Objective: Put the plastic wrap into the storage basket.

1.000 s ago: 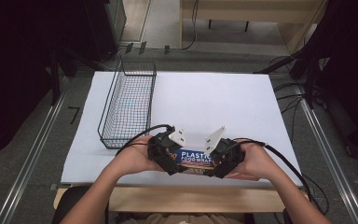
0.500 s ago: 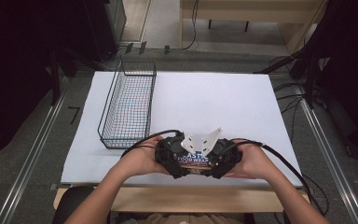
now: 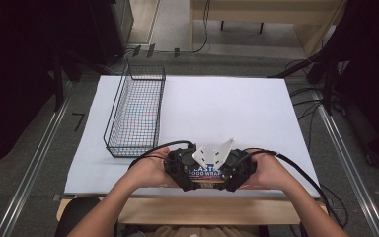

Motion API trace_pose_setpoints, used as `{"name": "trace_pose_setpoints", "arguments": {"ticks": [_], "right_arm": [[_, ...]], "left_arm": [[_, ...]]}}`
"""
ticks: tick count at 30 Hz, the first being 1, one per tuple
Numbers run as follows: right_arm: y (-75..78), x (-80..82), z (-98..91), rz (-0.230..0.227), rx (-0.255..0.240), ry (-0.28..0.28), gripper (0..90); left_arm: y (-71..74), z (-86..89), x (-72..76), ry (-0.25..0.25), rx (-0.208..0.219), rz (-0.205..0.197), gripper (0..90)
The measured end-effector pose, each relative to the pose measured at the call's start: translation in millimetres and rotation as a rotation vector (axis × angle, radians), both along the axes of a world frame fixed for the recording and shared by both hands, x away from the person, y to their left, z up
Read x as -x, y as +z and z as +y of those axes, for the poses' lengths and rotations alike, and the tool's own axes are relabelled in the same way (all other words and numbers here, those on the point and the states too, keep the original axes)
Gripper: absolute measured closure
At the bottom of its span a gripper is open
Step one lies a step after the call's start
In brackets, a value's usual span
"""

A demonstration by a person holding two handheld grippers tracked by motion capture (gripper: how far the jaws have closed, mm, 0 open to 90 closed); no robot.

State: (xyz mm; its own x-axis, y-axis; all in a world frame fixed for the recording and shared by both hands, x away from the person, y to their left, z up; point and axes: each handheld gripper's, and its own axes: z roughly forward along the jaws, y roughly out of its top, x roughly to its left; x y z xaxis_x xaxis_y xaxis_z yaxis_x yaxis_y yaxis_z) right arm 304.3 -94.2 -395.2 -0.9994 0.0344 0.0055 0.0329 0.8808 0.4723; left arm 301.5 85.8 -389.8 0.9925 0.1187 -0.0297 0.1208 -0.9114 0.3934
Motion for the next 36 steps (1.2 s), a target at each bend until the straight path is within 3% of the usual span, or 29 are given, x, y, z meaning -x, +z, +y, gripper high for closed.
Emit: {"name": "trace_pose_setpoints", "arguments": {"ticks": [4, 5, 12, 15, 19, 27, 36], "right_arm": [[-0.4, 1.4, -0.7, -0.015, -0.011, -0.003, 40.2], [-0.9, 1.4, -0.7, -0.039, -0.018, -0.001, 40.2], [-0.1, 0.0, -3.0, -0.012, -0.043, 0.01, 37.4], [2.6, -2.6, -7.7, 0.029, -0.097, 0.005, 34.6], [4.4, -4.5, -11.6, 0.034, -0.123, -0.003, 32.9], [7.9, -5.7, -21.3, -0.002, -0.153, -0.014, 27.7], [16.0, -12.8, -40.5, -0.032, -0.193, -0.094, 24.7]], "left_arm": [[0.3, 1.1, 1.6, -0.019, 0.019, -0.038, 39.0], [0.7, 1.3, 1.5, -0.025, 0.013, -0.041, 39.1], [3.2, 1.6, 3.2, -0.013, 0.008, -0.022, 39.8], [3.0, 1.8, 3.8, -0.012, 0.0, -0.03, 39.6], [4.7, 4.0, 2.7, 0.009, 0.004, -0.013, 39.7], [2.5, 7.7, -1.0, 0.056, -0.018, 0.014, 39.7], [2.3, 14.0, -6.0, 0.097, -0.014, 0.025, 39.8]]}}
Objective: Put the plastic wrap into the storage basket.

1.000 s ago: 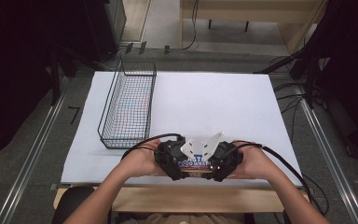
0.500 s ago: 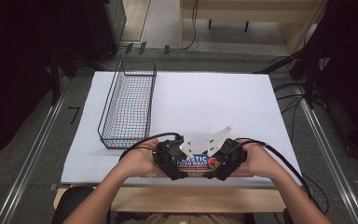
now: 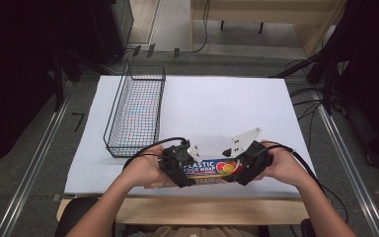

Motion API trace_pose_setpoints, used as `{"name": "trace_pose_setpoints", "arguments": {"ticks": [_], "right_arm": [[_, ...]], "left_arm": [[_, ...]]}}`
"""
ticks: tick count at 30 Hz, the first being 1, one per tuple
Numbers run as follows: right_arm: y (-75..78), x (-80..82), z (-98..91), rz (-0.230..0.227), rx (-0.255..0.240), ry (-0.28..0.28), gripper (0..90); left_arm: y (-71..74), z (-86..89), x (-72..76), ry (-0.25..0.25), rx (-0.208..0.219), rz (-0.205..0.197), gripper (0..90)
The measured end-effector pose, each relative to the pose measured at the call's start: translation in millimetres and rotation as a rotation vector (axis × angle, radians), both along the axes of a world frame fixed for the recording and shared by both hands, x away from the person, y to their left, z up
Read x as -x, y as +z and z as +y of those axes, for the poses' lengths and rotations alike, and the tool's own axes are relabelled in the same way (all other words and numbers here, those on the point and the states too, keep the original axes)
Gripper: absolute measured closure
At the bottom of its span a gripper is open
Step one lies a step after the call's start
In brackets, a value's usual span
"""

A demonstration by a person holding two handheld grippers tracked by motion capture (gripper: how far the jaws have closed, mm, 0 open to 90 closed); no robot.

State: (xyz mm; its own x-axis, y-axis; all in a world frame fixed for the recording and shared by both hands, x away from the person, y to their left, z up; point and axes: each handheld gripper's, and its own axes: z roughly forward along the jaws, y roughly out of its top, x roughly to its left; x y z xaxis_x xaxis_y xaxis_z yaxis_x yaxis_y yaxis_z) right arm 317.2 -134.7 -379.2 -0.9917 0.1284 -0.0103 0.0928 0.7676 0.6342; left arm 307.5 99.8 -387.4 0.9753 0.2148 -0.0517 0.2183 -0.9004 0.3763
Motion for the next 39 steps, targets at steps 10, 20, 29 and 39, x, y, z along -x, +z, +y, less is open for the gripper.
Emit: {"name": "trace_pose_setpoints", "arguments": {"ticks": [10, 20, 29, 39], "right_arm": [[5.3, -6.5, -19.0, -0.03, -0.038, -0.075, 22.0], [5.0, -14.0, -38.3, -0.039, -0.041, -0.159, 20.1], [2.1, -19.1, -51.9, -0.049, -0.051, -0.22, 20.1], [-9.8, -24.1, -66.5, -0.03, -0.051, -0.239, 20.1]], "left_arm": [[4.2, 8.8, -3.7, 0.042, -0.006, 0.025, 39.8], [9.0, 20.4, -6.2, 0.064, 0.004, 0.025, 39.7], [19.6, 36.3, -9.1, 0.103, 0.003, 0.028, 39.6], [32.3, 49.8, -11.2, 0.155, 0.047, 0.035, 39.6]]}}
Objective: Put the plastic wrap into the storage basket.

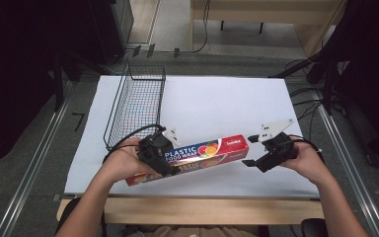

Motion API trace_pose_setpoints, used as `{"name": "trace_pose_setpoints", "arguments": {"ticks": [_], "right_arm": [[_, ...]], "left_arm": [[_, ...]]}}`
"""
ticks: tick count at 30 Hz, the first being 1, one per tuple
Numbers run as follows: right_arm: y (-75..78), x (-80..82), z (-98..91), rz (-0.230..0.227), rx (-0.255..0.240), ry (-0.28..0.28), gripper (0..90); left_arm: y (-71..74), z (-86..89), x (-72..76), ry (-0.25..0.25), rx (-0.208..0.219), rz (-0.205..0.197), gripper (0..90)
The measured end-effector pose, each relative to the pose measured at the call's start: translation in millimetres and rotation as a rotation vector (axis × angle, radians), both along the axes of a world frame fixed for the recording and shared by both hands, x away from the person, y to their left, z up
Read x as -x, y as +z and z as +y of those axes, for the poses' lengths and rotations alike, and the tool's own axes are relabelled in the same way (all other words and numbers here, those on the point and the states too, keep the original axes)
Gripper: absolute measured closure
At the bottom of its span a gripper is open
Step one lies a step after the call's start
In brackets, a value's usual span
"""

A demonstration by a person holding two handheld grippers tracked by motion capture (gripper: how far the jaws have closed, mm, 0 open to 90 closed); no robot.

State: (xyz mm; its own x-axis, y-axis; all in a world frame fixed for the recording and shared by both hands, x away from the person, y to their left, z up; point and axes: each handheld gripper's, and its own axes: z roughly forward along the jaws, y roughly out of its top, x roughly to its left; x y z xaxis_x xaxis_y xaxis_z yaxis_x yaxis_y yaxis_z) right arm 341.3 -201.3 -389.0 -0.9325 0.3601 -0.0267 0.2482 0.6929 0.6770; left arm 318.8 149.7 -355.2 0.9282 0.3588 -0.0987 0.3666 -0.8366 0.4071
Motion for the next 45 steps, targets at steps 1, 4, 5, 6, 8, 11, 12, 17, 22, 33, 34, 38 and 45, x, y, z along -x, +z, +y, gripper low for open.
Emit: {"name": "trace_pose_setpoints", "arguments": {"ticks": [1, 4, 5, 6, 8, 11, 12, 17, 22, 33, 34, 38, 45], "right_arm": [[-2.4, -0.8, -1.4, 0.0, -0.003, -0.004, 20.1], [-9.3, -3.2, -5.5, 0.001, -0.002, -0.017, 20.1], [-11.1, -4.0, -6.1, 0.0, -0.004, -0.02, 20.0], [-12.5, -4.8, -6.6, 0.006, -0.003, -0.024, 20.0], [-17.0, -7.2, -8.1, 0.006, -0.006, -0.037, 20.0], [-24.3, -10.3, -7.2, -0.014, -0.019, -0.099, 20.0], [-26.7, -10.8, -6.1, -0.021, -0.017, -0.122, 20.1], [-36.9, -13.8, 0.0, -0.016, -0.023, -0.182, 20.1], [-43.2, -15.0, 5.4, 0.008, -0.017, -0.183, 20.1], [-56.3, -17.7, 16.5, 0.022, 0.059, -0.154, 20.3], [-55.8, -17.9, 16.3, 0.026, 0.052, -0.156, 20.3], [-55.6, -19.7, 15.8, 0.018, 0.056, -0.159, 20.3], [-55.2, -21.4, 16.3, 0.01, 0.062, -0.159, 20.3]], "left_arm": [[1.3, 0.5, 0.2, 0.004, 0.0, 0.0, 39.6], [6.1, 1.3, 0.3, 0.031, 0.006, 0.0, 39.6], [7.4, 1.6, 0.3, 0.038, 0.009, -0.004, 39.6], [9.4, 2.0, 0.4, 0.048, 0.011, -0.003, 39.6], [12.6, 3.5, 0.7, 0.064, 0.025, -0.01, 39.6], [15.7, 6.3, -0.3, 0.08, 0.029, -0.012, 39.6], [16.7, 7.4, -0.4, 0.085, 0.028, -0.018, 39.6], [19.0, 11.5, -1.6, 0.11, 0.036, -0.023, 39.6], [19.9, 13.3, -1.7, 0.101, 0.035, -0.027, 39.5], [27.0, 25.9, -10.3, 0.224, 0.064, -0.018, 39.5], [27.5, 27.5, -12.2, 0.242, 0.064, -0.022, 39.5], [31.5, 36.3, -21.1, 0.299, 0.073, -0.029, 39.5], [35.6, 48.0, -34.2, 0.407, 0.06, -0.052, 39.5]]}}
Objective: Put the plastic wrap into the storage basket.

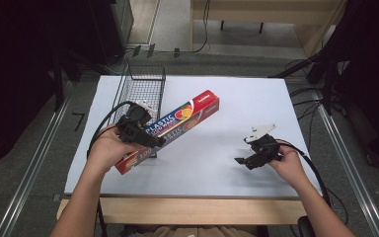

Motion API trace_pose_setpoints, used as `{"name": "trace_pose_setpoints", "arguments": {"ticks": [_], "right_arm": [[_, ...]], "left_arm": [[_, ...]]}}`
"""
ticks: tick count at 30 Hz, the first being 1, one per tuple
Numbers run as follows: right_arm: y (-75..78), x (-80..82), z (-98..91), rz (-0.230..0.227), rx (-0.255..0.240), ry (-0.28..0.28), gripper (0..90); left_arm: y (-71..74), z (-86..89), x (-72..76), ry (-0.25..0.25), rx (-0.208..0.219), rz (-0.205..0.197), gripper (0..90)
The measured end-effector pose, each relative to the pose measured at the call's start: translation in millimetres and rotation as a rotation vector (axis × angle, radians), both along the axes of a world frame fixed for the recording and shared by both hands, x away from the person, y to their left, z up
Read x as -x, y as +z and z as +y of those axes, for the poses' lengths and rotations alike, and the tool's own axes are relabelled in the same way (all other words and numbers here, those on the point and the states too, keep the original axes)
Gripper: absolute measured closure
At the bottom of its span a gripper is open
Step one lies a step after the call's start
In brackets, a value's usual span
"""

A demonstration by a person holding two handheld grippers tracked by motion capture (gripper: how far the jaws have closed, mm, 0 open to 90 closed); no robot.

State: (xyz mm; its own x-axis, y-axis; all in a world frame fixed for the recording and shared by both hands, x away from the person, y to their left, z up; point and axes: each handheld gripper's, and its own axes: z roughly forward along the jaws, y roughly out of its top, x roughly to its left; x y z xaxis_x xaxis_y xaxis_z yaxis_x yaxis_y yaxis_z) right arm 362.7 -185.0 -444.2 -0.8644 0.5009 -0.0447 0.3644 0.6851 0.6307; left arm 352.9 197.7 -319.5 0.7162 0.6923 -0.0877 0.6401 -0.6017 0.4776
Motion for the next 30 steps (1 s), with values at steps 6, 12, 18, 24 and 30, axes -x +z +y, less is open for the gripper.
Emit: {"name": "trace_pose_setpoints", "arguments": {"ticks": [6, 12, 18, 24, 30], "right_arm": [[0.1, -1.7, -0.4, -0.007, -0.003, -0.002, 20.3], [-0.6, -1.4, -0.1, 0.008, 0.0, -0.002, 20.3], [-2.1, -2.1, -0.1, 0.016, 0.003, 0.001, 20.3], [-3.4, -2.1, 0.1, 0.024, 0.006, -0.002, 20.3], [-4.8, -2.5, 0.9, 0.028, 0.009, 0.0, 20.3]], "left_arm": [[5.4, 9.8, -7.9, 0.047, -0.005, -0.02, 39.4], [9.9, 18.1, -25.1, 0.132, -0.005, -0.015, 39.4], [12.1, 22.3, -38.6, 0.187, -0.009, -0.023, 39.4], [12.6, 26.4, -51.6, 0.253, -0.015, -0.032, 39.5], [11.5, 31.3, -63.5, 0.31, -0.015, -0.011, 39.6]]}}
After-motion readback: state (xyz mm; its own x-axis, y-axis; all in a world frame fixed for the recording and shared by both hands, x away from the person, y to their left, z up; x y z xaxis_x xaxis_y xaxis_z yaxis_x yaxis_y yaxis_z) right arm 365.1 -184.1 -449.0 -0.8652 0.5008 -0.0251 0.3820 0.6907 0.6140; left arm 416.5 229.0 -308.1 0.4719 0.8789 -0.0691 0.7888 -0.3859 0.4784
